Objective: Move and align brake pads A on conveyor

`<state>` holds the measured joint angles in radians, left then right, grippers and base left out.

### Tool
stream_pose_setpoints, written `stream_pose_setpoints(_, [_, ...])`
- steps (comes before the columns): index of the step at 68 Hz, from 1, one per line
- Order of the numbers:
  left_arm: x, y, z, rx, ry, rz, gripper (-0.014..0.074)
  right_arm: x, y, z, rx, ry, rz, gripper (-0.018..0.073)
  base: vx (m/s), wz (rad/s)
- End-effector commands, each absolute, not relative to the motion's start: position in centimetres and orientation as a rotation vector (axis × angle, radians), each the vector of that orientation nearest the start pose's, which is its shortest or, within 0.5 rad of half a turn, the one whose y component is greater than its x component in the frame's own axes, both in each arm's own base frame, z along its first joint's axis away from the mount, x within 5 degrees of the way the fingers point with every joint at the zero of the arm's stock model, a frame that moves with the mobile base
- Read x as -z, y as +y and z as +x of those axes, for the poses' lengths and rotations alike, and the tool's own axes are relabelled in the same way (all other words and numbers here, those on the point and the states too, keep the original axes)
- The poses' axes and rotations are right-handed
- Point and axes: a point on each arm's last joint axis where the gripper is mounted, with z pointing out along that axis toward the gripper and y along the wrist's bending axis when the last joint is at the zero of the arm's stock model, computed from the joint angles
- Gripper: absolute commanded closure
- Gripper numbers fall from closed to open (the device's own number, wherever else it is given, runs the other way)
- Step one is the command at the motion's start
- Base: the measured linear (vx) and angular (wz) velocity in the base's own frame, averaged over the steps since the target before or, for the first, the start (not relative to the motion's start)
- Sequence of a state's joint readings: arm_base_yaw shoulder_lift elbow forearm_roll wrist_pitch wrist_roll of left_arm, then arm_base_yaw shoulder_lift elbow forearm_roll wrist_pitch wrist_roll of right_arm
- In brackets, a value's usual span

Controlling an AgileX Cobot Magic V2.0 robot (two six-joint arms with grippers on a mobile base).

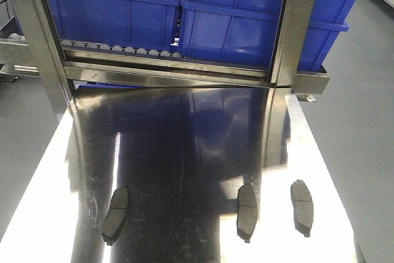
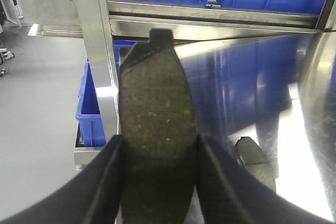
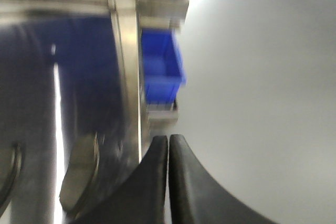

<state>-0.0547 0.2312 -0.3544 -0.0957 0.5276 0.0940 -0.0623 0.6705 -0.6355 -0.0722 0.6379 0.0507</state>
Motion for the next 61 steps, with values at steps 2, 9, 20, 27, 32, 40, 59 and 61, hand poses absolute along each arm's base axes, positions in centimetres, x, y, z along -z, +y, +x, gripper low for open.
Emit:
stream_pose_setpoints(2, [-28.8, -0.8, 6.3, 0.085, 1.767, 0.082, 0.0603, -32.4, -1.1, 14.3, 0.036, 2.211, 0.122, 0.0571, 0.00, 0.00])
stream_pose_setpoints(9, [-28.8, -0.8, 6.3, 0.085, 1.767, 0.082, 0.0603, -31.6, -0.9, 15.0, -0.026, 2.267, 0.167, 0.0571, 0.00, 0.00])
stream_pose_setpoints(20, [-28.8, -0.8, 6.3, 0.085, 1.767, 0.082, 0.0603, -30.3, -0.3, 15.2, -0.127, 2.418, 0.189, 0.0568, 0.00, 0.00])
stream_pose_setpoints(27, [-28.8, -0.8, 6.3, 0.085, 1.767, 0.082, 0.0603, -29.6, -0.1, 15.6, -0.142, 2.494, 0.156, 0.0562, 0.00, 0.00])
stream_pose_setpoints(32, [-28.8, -0.8, 6.3, 0.085, 1.767, 0.082, 0.0603, -29.2, -0.1, 15.8, -0.137, 2.523, 0.133, 0.0543, 0.00, 0.00])
stream_pose_setpoints(40, [-28.8, -0.8, 6.3, 0.085, 1.767, 0.082, 0.0603, -29.0, 0.0, 16.1, -0.142, 2.531, 0.102, 0.0473, 0.00, 0.00])
stream_pose_setpoints(59, [-28.8, -0.8, 6.3, 0.085, 1.767, 0.082, 0.0603, -29.2, 0.2, 16.4, -0.178, 2.497, 0.091, 0.0184, 0.00, 0.00])
stream_pose_setpoints(61, [-28.8, -0.8, 6.3, 0.085, 1.767, 0.082, 0.0603, -29.2, 0.3, 16.4, -0.182, 2.494, 0.093, 0.0162, 0.00, 0.00])
